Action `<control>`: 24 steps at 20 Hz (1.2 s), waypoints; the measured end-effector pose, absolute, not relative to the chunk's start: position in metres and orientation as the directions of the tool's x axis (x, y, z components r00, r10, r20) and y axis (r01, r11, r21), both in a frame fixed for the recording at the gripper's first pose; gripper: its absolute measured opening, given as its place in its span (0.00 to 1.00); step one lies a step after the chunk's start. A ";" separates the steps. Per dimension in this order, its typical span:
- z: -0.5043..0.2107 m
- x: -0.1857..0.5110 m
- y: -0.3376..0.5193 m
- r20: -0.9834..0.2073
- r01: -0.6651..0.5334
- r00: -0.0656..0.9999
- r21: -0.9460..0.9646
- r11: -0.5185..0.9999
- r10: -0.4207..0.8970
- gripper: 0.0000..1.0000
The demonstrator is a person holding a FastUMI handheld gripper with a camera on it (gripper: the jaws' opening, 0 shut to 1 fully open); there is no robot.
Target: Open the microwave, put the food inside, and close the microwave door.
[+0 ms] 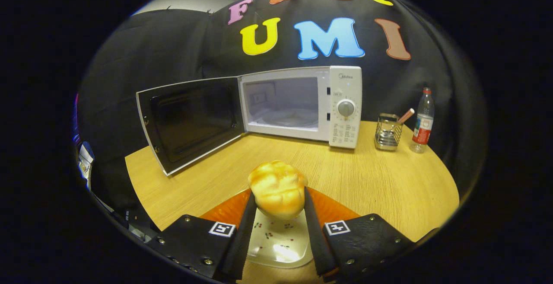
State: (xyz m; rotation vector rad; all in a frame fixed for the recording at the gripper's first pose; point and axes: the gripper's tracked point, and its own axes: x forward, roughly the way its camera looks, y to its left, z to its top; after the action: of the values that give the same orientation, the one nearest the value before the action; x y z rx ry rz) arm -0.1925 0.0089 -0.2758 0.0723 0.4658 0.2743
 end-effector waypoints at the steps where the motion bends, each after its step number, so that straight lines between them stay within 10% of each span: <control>1: -0.267 -0.183 0.011 -0.419 -0.241 0.867 0.121 0.963 0.270 0.61; 24: -0.239 0.094 0.100 -0.280 0.013 0.960 0.166 0.986 0.034 0.60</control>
State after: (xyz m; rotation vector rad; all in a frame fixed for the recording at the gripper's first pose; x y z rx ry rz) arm 0.0938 0.0999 -0.2389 0.1673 0.2856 0.0107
